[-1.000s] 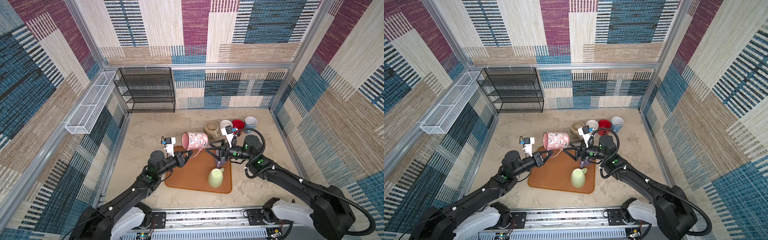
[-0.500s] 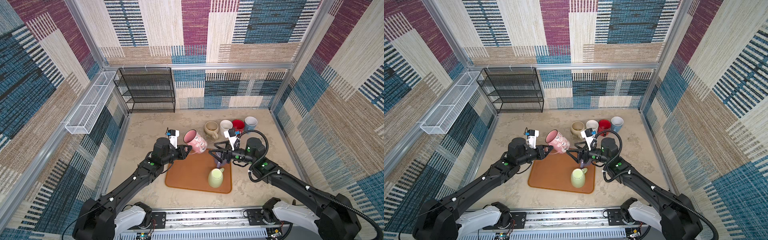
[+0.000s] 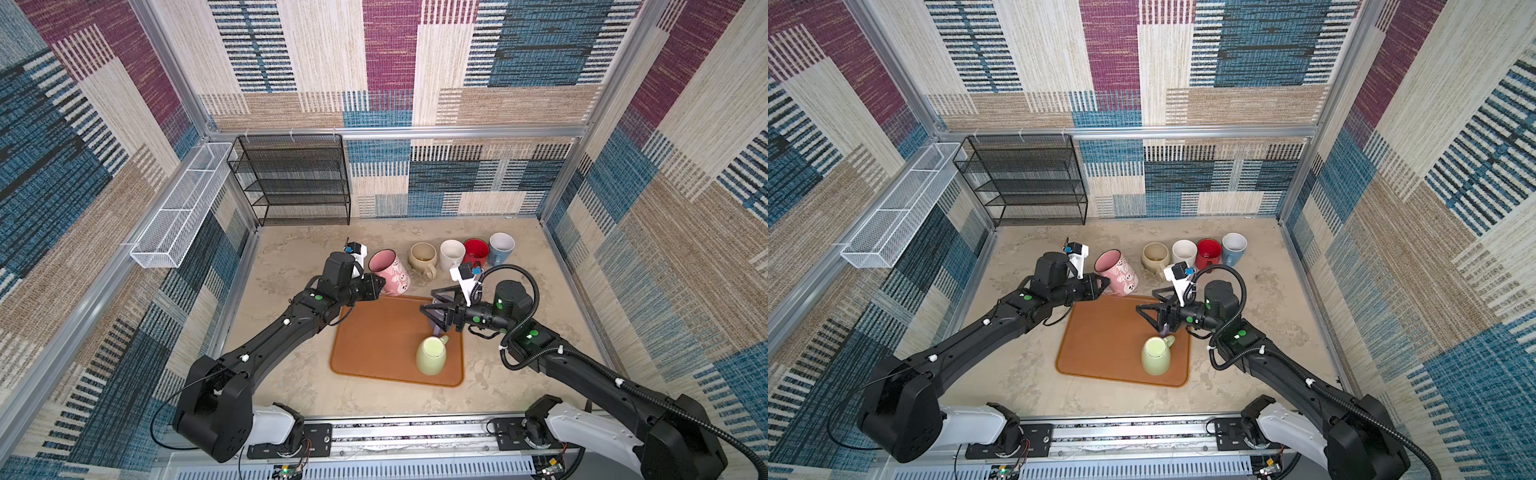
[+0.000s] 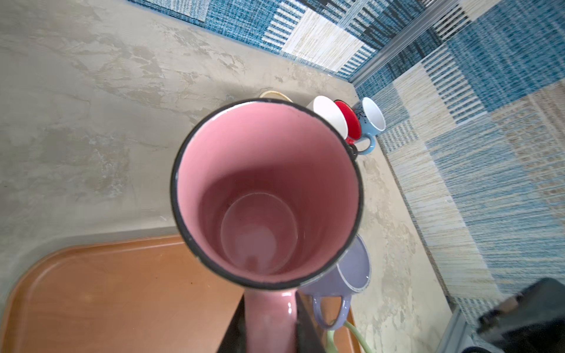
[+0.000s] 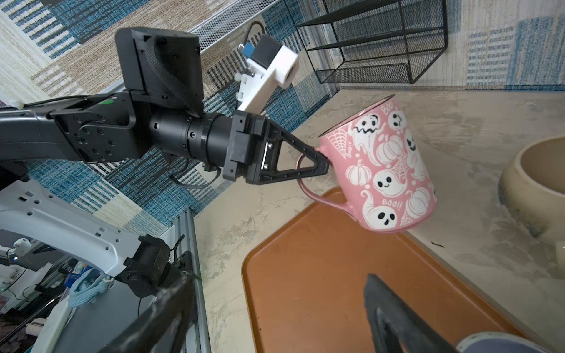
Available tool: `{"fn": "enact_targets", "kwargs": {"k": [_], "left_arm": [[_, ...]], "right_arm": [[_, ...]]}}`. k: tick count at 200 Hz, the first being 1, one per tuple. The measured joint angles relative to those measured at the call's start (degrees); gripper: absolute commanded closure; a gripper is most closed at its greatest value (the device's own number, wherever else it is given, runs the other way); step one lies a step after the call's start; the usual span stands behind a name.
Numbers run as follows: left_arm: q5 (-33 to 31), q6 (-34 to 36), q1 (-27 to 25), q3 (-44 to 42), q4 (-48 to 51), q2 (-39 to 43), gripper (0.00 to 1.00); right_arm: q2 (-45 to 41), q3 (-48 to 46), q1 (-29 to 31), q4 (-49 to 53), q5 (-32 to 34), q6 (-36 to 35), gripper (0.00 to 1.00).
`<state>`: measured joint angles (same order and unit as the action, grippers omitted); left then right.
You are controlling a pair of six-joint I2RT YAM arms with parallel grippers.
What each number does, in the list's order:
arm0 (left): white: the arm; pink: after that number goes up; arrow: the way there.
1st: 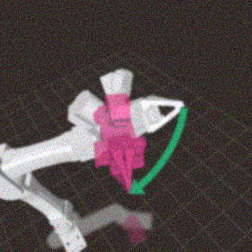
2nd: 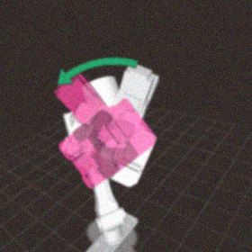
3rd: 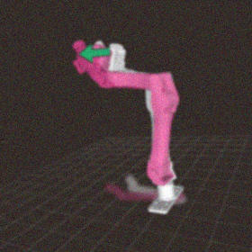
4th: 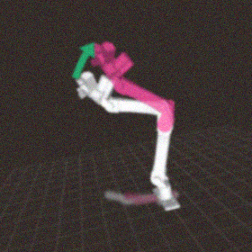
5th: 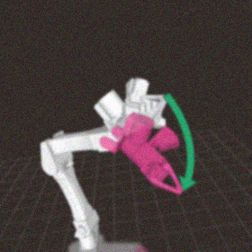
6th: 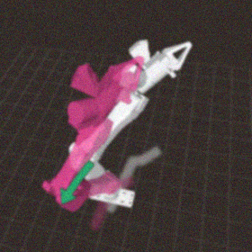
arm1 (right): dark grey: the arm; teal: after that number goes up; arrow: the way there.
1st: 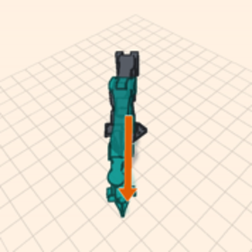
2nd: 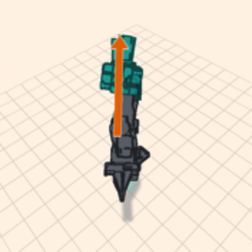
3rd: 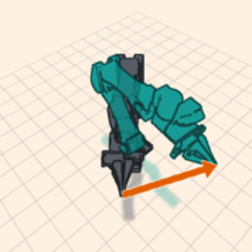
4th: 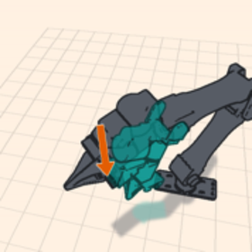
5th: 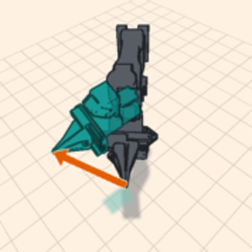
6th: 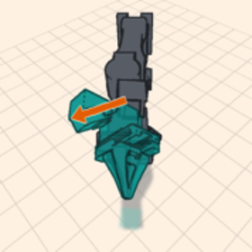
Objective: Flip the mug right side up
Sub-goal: 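Carry the pink mug opening-up beside the cream mug and lower it with the left gripper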
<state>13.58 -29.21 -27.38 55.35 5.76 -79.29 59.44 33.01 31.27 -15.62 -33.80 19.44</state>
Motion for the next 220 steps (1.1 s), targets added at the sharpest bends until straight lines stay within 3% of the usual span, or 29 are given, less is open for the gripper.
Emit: {"fn": "enact_targets", "kwargs": {"k": [95, 220], "left_arm": [[-8.63, 7.91, 0.00, 6.73, 2.58, -8.96, 1.00], [-10.93, 15.89, -0.07, 11.69, -6.91, -20.74, 1.00]], "right_arm": [[-1.77, -1.88, 0.00, -0.87, 1.09, -0.81, 0.12], [-2.23, -2.64, 0.00, -1.29, 1.44, -1.49, 0.12]]}}
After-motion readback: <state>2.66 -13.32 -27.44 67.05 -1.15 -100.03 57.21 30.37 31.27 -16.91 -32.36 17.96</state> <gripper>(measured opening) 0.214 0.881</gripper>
